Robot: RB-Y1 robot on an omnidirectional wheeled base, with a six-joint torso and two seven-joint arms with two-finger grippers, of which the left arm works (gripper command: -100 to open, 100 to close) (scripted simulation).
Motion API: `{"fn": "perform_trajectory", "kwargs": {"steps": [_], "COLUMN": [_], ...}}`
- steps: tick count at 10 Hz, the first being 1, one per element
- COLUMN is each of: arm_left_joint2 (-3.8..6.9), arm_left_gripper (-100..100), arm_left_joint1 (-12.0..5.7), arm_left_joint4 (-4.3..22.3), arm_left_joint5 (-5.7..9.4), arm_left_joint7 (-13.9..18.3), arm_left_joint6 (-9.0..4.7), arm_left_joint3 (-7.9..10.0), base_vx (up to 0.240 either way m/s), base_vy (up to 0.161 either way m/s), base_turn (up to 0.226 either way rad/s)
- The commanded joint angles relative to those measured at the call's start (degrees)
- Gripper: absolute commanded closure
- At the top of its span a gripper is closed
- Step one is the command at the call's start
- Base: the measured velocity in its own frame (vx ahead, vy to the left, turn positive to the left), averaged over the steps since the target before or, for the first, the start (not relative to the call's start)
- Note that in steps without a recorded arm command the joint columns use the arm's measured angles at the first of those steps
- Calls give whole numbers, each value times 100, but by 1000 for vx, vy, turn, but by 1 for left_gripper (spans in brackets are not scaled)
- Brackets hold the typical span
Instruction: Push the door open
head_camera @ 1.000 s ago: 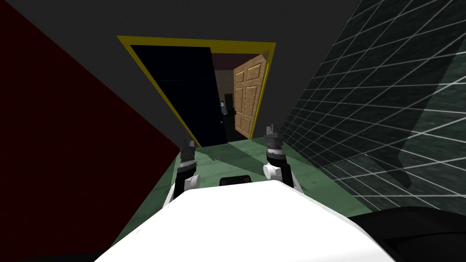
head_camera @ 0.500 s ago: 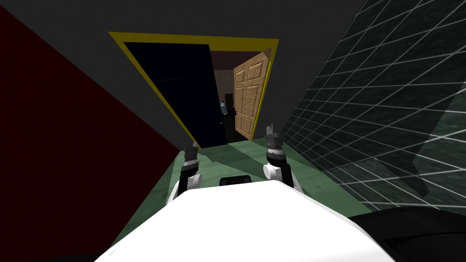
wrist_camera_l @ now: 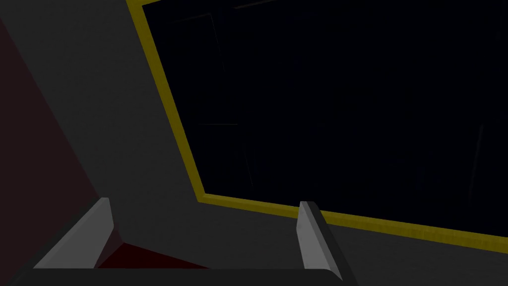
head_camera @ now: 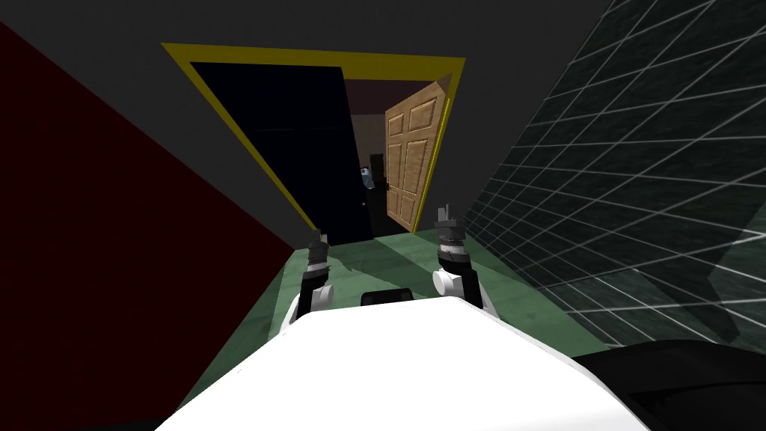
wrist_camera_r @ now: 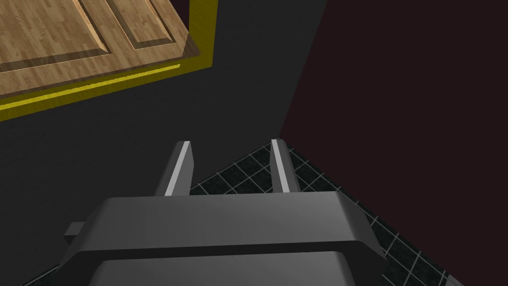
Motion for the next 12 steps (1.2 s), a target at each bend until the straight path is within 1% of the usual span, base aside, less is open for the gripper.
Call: {"fn": "perform_trajectory", "kwargs": {"steps": [1,6,12], "arm_left_joint2": [23,94,161], "arm_left_gripper": [-100,-100,-100], "arm_left_joint1": [-105,-379,-728], "arm_left_joint4": [221,831,1610], "arm_left_joint5": [-2,-1,0], "arm_left_joint7": [22,104,209], "arm_left_joint6": [-47,-161,-306], "arm_left_joint3": [1,3,5], "base_vx": [90,89,100], "base_vy": [-23,0,-18], "base_turn": [13,11,12]}}
